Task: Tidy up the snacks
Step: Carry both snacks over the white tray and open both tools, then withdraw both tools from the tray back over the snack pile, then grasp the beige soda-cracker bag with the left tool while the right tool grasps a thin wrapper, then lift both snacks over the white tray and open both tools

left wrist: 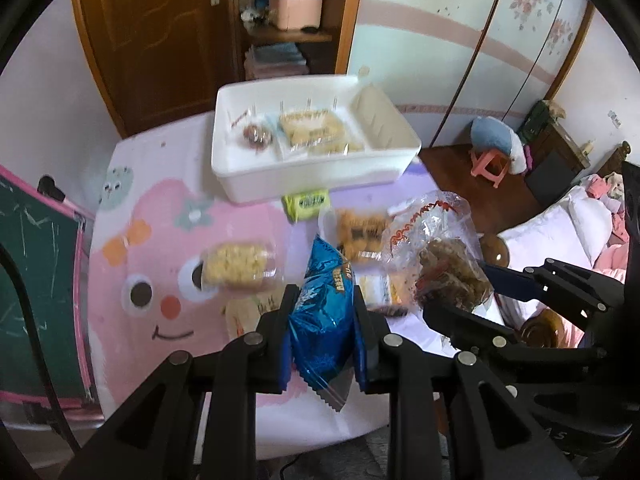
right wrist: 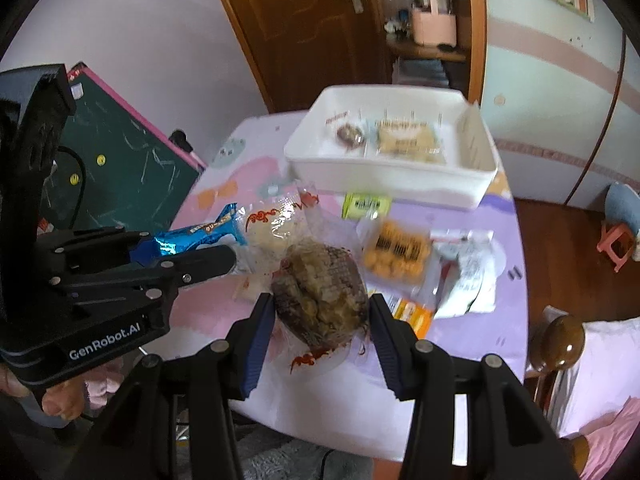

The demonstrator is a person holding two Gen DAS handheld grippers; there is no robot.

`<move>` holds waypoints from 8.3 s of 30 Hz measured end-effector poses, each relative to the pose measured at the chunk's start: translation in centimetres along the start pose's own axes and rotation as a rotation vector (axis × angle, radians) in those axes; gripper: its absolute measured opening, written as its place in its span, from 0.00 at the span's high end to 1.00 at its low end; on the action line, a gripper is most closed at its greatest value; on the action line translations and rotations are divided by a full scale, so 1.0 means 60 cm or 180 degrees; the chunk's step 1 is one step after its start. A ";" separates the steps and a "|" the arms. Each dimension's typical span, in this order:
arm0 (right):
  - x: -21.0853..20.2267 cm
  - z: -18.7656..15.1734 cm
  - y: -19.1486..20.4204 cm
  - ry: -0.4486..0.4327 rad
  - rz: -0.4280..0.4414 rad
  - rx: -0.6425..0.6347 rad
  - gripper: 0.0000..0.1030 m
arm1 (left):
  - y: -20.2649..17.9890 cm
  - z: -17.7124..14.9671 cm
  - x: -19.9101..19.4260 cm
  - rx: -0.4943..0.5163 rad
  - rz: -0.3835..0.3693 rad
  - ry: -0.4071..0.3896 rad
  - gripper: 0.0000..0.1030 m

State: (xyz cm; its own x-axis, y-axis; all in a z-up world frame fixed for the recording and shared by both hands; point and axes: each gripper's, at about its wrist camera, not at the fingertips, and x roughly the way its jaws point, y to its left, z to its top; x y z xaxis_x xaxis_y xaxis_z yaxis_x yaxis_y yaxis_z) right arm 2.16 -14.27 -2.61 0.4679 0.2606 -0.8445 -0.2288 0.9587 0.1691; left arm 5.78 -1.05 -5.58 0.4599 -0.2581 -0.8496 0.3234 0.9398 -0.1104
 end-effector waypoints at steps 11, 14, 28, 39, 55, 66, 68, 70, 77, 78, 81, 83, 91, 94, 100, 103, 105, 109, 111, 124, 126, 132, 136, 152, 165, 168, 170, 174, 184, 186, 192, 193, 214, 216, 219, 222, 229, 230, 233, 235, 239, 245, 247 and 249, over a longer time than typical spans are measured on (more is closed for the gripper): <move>-0.026 0.087 -0.029 -0.0197 -0.0167 0.0096 0.53 | 0.017 0.101 -0.002 -0.0011 -0.0040 -0.0132 0.79; -0.024 0.117 -0.046 -0.0247 -0.0220 0.0181 0.53 | 0.026 0.133 0.003 -0.0010 -0.0016 -0.0181 0.79; -0.011 0.303 -0.098 -0.0597 -0.0374 0.0397 0.53 | 0.070 0.315 0.043 0.0031 0.0034 -0.0429 0.79; 0.080 0.380 -0.122 -0.0442 -0.0492 0.0546 0.53 | 0.107 0.393 0.140 0.0022 0.0092 -0.0288 0.79; 0.197 0.416 -0.165 -0.0088 -0.0622 0.0741 0.53 | 0.120 0.424 0.252 0.0016 0.0098 -0.0020 0.79; 0.235 0.424 -0.176 -0.0002 -0.0658 0.0766 0.52 | 0.127 0.423 0.289 0.0013 0.0201 0.0058 0.40; 0.238 0.422 -0.181 0.0011 -0.0632 0.0816 0.51 | 0.130 0.421 0.286 -0.0021 0.0206 0.0002 0.22; 0.238 0.419 -0.185 0.0015 -0.0624 0.0852 0.46 | 0.132 0.420 0.282 -0.0020 0.0177 -0.0032 0.19; 0.234 0.413 -0.188 0.0010 -0.0593 0.0899 0.37 | 0.130 0.414 0.282 0.0006 0.0178 0.0036 0.17; 0.234 0.414 -0.187 0.0011 -0.0594 0.0898 0.37 | 0.130 0.414 0.281 0.0005 0.0182 0.0035 0.17; 0.233 0.413 -0.185 0.0007 -0.0593 0.0894 0.36 | 0.128 0.413 0.278 -0.0008 0.0180 0.0037 0.17; 0.230 0.412 -0.183 0.0003 -0.0586 0.0887 0.36 | 0.127 0.411 0.274 -0.0018 0.0174 0.0028 0.17; 0.211 0.401 -0.173 -0.0032 -0.0577 0.0866 0.36 | 0.123 0.399 0.246 -0.0030 0.0180 -0.0033 0.17; 0.200 0.397 -0.169 -0.0048 -0.0568 0.0854 0.36 | 0.121 0.393 0.233 -0.0040 0.0184 -0.0056 0.17; 0.169 0.385 -0.155 -0.0120 -0.0543 0.0816 0.36 | 0.111 0.377 0.201 -0.0048 0.0202 -0.0123 0.17; 0.150 0.378 -0.147 -0.0160 -0.0533 0.0788 0.36 | 0.104 0.368 0.180 -0.0053 0.0208 -0.0169 0.17; 0.134 0.371 -0.141 -0.0190 -0.0528 0.0764 0.36 | 0.099 0.360 0.163 -0.0056 0.0208 -0.0209 0.17; 0.103 0.354 -0.129 -0.0245 -0.0516 0.0713 0.36 | 0.086 0.339 0.130 -0.0052 0.0215 -0.0286 0.17; 0.088 0.343 -0.123 -0.0260 -0.0502 0.0692 0.36 | 0.079 0.326 0.114 -0.0047 0.0227 -0.0320 0.17; 0.009 0.251 -0.084 -0.0290 -0.0443 0.0536 0.36 | 0.046 0.225 0.033 -0.0075 0.0288 -0.0448 0.16; 0.002 0.236 -0.078 -0.0274 -0.0439 0.0505 0.36 | 0.041 0.207 0.025 -0.0083 0.0305 -0.0450 0.16; -0.013 0.193 -0.067 -0.0238 -0.0450 0.0391 0.36 | 0.037 0.157 0.012 -0.0092 0.0401 -0.0442 0.16; -0.013 0.162 -0.066 -0.0185 -0.0453 0.0337 0.36 | 0.038 0.130 0.014 -0.0135 0.0413 -0.0422 0.16; 0.083 -0.016 -0.068 0.0279 -0.0161 -0.0193 0.36 | 0.084 -0.022 0.137 0.0043 0.0355 0.0045 0.16; 0.191 -0.092 -0.028 0.0494 -0.0449 -0.0947 0.36 | 0.104 -0.088 0.262 0.1237 0.0250 0.0542 0.16; 0.205 -0.095 -0.023 0.0489 -0.0517 -0.1074 0.36 | 0.090 -0.092 0.282 0.1481 0.0148 0.0654 0.16; 0.215 -0.097 -0.020 0.0519 -0.0541 -0.1150 0.41 | 0.082 -0.095 0.293 0.1618 0.0090 0.0722 0.16; 0.236 -0.106 -0.020 0.0631 -0.0588 -0.1235 0.59 | 0.074 -0.090 0.309 0.1736 -0.0026 0.0792 0.16; 0.242 -0.112 -0.036 0.0732 -0.0373 -0.0907 0.84 | 0.089 -0.072 0.304 0.1500 -0.0235 0.0806 0.44; 0.239 -0.112 -0.035 0.0741 -0.0362 -0.0871 0.84 | 0.093 -0.071 0.301 0.1442 -0.0206 0.0777 0.44; 0.222 -0.103 -0.038 0.0718 -0.0240 -0.0697 0.84 | 0.092 -0.071 0.270 0.1289 -0.0043 0.0654 0.47; 0.218 -0.101 -0.038 0.0706 -0.0230 -0.0674 0.84 | 0.092 -0.069 0.263 0.1241 -0.0033 0.0627 0.47; 0.037 0.011 -0.019 0.0019 0.0023 -0.0323 0.84 | 0.060 0.039 0.041 0.0262 0.0039 0.0009 0.48; 0.017 0.033 -0.018 -0.0087 0.0021 -0.0301 0.84 | 0.056 0.066 0.018 0.0245 0.0125 -0.0063 0.48; -0.004 0.072 -0.018 -0.0245 -0.0009 -0.0281 0.84 | 0.054 0.106 -0.012 0.0213 0.0182 -0.0174 0.48; -0.023 0.113 -0.019 -0.0387 -0.0096 -0.0266 0.84 | 0.050 0.145 -0.035 0.0223 0.0155 -0.0252 0.48; -0.049 0.213 -0.036 -0.0624 -0.0270 -0.0088 0.84 | 0.043 0.231 -0.067 0.0290 0.0148 -0.0527 0.48; -0.049 0.230 -0.040 -0.0637 -0.0297 -0.0047 0.84 | 0.043 0.242 -0.068 0.0305 0.0157 -0.0557 0.48; -0.043 0.270 -0.053 -0.0680 -0.0442 0.0050 0.84 | 0.044 0.280 -0.063 0.0317 0.0154 -0.0628 0.48; -0.038 0.293 -0.064 -0.0711 -0.0468 0.0110 0.84 | 0.048 0.307 -0.057 0.0314 0.0147 -0.0673 0.48; -0.030 0.330 -0.083 -0.0769 -0.0526 0.0183 0.84 | 0.051 0.347 -0.039 0.0315 0.0140 -0.0740 0.48; -0.006 0.379 -0.116 -0.0794 -0.0596 0.0295 0.84 | 0.061 0.407 0.016 0.0257 0.0154 -0.0779 0.48; 0.014 0.396 -0.126 -0.0761 -0.0625 0.0317 0.84 | 0.064 0.421 0.040 0.0242 0.0155 -0.0751 0.48; 0.036 0.405 -0.134 -0.0704 -0.0649 0.0356 0.84 | 0.066 0.431 0.063 0.0226 0.0134 -0.0689 0.48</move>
State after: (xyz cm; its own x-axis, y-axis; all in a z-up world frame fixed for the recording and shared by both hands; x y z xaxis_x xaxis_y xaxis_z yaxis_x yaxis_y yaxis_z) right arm 25.73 -18.67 6.57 0.6714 0.0686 -0.7379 -0.0216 0.9971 0.0730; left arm 30.19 -4.11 4.12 0.6385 -0.2683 -0.7213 0.3540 0.9346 -0.0343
